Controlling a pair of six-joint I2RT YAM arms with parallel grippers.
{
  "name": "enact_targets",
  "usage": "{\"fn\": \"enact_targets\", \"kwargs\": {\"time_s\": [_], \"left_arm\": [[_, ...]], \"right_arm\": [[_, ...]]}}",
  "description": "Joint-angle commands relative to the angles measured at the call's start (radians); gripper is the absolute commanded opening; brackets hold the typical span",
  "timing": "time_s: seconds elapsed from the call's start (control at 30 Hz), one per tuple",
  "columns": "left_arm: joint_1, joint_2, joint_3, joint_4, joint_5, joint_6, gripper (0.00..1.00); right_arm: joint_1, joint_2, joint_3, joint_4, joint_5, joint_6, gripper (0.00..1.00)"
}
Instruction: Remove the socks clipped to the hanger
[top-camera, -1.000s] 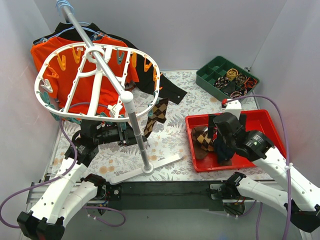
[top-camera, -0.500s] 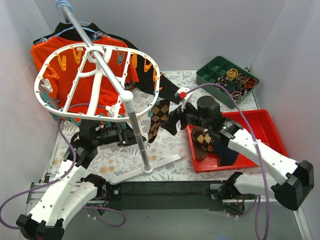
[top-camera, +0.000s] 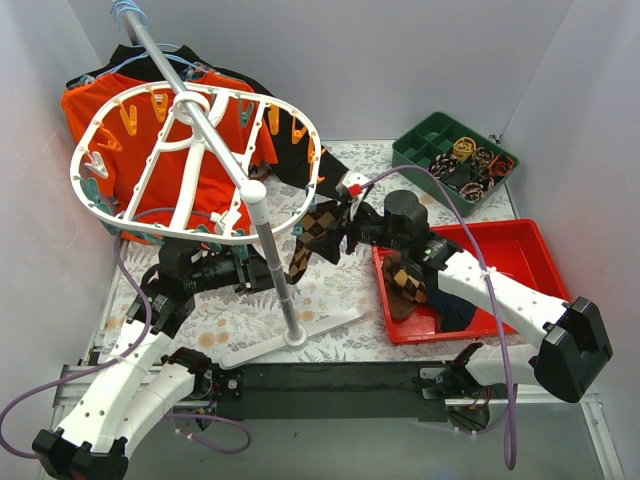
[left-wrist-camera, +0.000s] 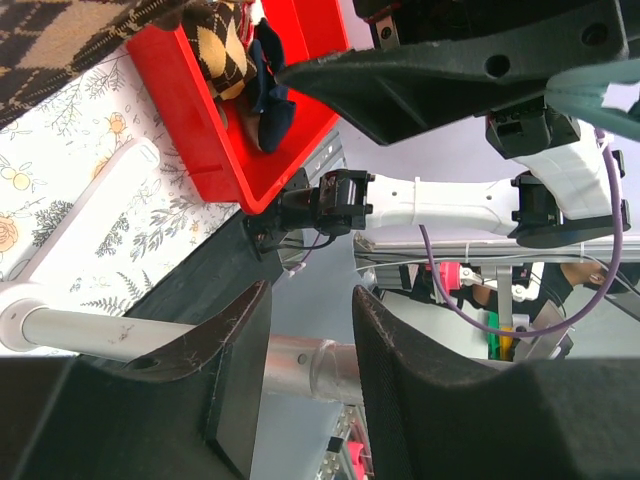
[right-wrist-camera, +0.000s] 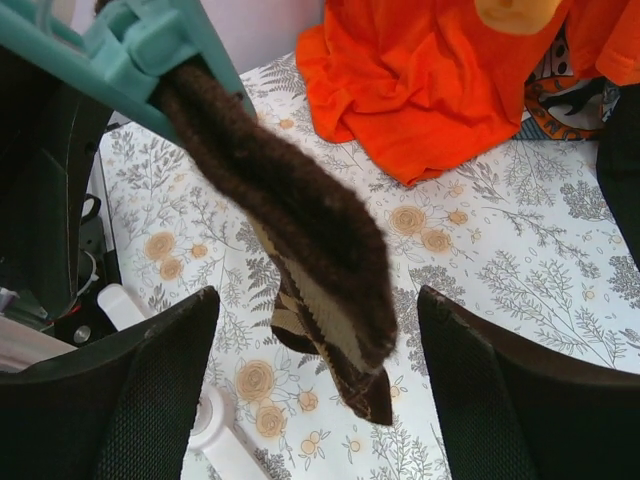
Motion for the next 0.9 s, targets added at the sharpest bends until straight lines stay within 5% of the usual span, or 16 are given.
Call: {"fn": "enact_targets", "kwargs": {"time_s": [0.0, 0.17, 0.57, 0.87], "left_arm": [[-0.007, -0.006, 0.009, -0.017, 0.003, 0.013, 0.35], [-0.008, 0.008, 0.008, -0.009, -0.011, 0.018, 0.35], [-0.007, 0.057, -0.034, 0.133, -0.048, -0.010, 0.41], [-0.007, 0.137, -0.054, 0.326, 0.037, -0.006, 0.41]], "right_arm": [[-0.001, -0.003, -0.043, 0.122, -0.002, 0.038, 0.81], [-0.001, 0.006, -0.060, 0.149, -0.027, 0.093, 0.41], [-0.001, -0.086, -0.092, 0.142, -0.243, 0.273, 0.10], [0.004, -0.137, -0.049, -0.009, -0.326, 0.327, 0.04]]}}
